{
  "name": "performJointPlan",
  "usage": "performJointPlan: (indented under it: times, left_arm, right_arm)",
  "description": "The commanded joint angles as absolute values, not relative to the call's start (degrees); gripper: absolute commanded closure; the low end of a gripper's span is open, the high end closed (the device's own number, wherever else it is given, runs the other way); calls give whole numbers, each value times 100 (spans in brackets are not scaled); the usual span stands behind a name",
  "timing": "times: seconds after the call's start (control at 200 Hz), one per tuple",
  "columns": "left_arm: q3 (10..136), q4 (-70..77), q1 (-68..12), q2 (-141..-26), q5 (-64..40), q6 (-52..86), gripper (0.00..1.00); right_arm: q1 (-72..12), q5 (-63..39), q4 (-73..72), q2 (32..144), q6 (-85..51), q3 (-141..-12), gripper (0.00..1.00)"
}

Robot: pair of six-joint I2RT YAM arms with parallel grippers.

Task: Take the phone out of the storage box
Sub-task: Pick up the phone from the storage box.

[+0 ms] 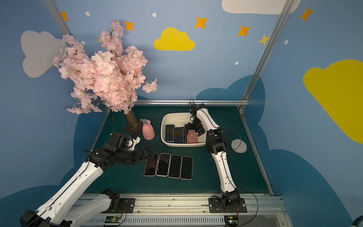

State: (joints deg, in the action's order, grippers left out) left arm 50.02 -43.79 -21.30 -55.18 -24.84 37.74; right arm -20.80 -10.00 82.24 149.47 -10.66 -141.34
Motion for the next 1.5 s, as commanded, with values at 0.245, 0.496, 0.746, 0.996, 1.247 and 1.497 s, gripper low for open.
performJointPlan:
  times: [0.245, 0.496, 0.746, 0.996, 1.247, 1.497]
  left_arm:
    - [5019, -4440, -2088, -5576, -2507, 3700, 0]
    - [5062, -4308, -2081, -5694, -2551, 3758, 0]
    - [5177, -4167, -2073, -5906, -2602, 3771, 0]
    - [5098, -4095, -2076, -5900, -2609, 3872, 0]
    - [5159, -4342, -2065, -5881, -2593, 3721, 0]
    - [5243, -4456, -2026, -5943, -2651, 3556, 0]
  right_arm:
    - [-2111, -897, 8695, 15396, -668, -14181, 12]
    - [-1957, -826, 8627, 15164, -817, -14301, 23]
    - [-1774, -1034, 8219, 14678, -696, -14282, 12]
    - [-2225, -748, 8319, 15038, -140, -14191, 1]
    - [-2433, -10, 8314, 15322, -134, -14234, 1]
    - [-2285, 1166, 8503, 15429, -633, -14226, 1]
